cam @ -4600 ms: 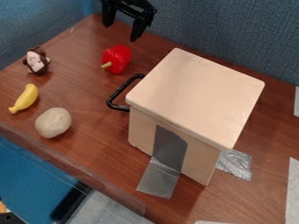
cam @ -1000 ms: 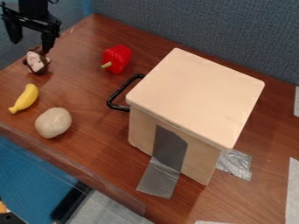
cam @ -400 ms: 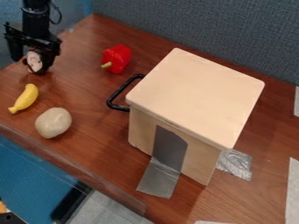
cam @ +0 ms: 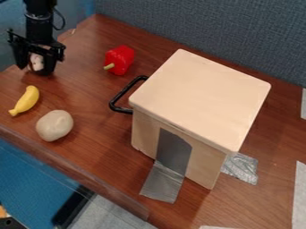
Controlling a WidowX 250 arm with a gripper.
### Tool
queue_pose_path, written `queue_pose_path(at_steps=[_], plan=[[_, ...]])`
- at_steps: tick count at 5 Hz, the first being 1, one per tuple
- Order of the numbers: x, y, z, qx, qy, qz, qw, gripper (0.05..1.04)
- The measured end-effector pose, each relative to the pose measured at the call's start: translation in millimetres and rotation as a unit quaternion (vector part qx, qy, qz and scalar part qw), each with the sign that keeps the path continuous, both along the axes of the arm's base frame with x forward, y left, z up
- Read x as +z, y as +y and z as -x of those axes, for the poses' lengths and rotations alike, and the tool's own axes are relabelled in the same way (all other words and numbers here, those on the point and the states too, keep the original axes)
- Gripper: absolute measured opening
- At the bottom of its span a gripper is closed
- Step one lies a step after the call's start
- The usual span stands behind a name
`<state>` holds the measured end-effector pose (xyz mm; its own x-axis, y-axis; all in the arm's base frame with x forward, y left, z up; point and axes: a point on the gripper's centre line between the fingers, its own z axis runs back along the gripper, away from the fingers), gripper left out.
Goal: Put the object on top of the drawer
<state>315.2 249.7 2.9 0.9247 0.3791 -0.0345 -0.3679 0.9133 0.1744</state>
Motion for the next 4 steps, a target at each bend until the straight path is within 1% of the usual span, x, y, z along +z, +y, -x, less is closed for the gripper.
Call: queue_pose_path(at_steps=[1,2,3,4], plan=[[1.4,-7,0,-0.011,-0.008,0.003,0.9999,0.468],[29.1,-26,-9,-0.017,-0.040,-0.001,0.9991,0.410],[62.4,-51,-14,-0.017,-0.067,0.002,0.9976,0.408],[102.6,-93,-19,-0.053,-0.101,-0.004,0.9935,0.408]])
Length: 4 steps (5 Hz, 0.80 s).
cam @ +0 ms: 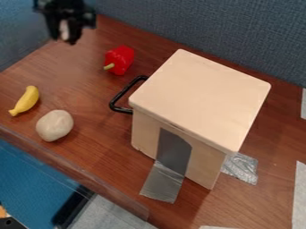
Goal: Put the object on top of the drawer
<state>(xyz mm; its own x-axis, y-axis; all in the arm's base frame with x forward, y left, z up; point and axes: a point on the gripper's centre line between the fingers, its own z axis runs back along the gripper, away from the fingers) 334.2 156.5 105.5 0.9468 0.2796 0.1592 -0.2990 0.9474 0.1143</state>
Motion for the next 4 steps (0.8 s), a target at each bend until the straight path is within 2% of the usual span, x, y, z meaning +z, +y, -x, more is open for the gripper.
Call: queue_pose_path(at_steps=[1,2,3,4], plan=[[23.5,-50,1,-0.065,-0.020,0.007,0.9977,0.408],[25.5,-95,5,-0.135,-0.027,0.032,0.9900,0.408],[24.6,-142,1,-0.184,-0.022,0.047,0.9816,0.408],[15.1,-191,5,-0.217,-0.004,0.048,0.9750,0.408]])
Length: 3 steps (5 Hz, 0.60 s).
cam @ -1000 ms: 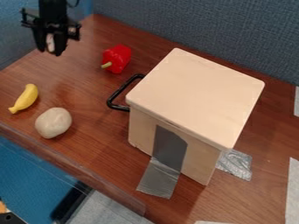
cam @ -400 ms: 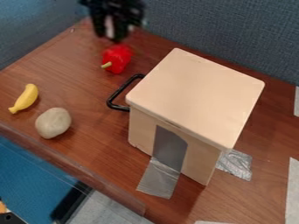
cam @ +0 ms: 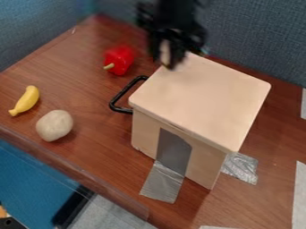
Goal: Put the object on top of the drawer
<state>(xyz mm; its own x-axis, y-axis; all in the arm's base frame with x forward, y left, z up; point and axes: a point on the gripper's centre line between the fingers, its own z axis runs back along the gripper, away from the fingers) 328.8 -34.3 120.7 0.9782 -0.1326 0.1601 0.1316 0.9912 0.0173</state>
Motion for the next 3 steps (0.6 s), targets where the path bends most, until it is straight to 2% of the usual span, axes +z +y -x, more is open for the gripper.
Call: queue_pose_path(at_steps=[1,2,3], plan=[[-15.5,-30,9,-0.026,0.026,-0.004,0.9993,0.408],[-19.2,-37,18,-0.040,0.044,-0.011,0.9982,0.485],[-12.1,-34,27,-0.031,0.055,-0.016,0.9979,0.799]])
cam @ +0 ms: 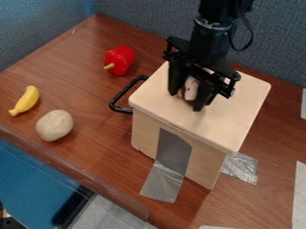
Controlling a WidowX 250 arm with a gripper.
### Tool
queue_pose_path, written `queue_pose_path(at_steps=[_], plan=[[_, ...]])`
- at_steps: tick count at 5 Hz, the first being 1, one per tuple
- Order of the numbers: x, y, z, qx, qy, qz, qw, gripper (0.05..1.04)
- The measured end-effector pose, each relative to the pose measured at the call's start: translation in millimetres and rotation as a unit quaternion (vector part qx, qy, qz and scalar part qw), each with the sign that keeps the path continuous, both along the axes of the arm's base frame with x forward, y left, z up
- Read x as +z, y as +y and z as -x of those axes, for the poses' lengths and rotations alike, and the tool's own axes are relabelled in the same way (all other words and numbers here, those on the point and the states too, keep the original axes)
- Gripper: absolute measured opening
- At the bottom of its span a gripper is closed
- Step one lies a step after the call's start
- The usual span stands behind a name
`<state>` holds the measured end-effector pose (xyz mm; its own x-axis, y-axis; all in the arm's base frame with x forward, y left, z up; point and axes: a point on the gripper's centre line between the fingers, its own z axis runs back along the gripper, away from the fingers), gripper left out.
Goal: Put the object on top of the drawer
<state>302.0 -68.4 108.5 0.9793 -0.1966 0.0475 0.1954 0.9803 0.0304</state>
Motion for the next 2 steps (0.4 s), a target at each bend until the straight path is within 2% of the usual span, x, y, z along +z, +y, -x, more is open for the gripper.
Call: queue_pose_path(at_steps=[1,2], plan=[[23.1,3,6,0.008,-0.019,0.010,0.9997,1.005],[42.1,14,10,0.021,-0.035,0.010,0.9991,1.003]])
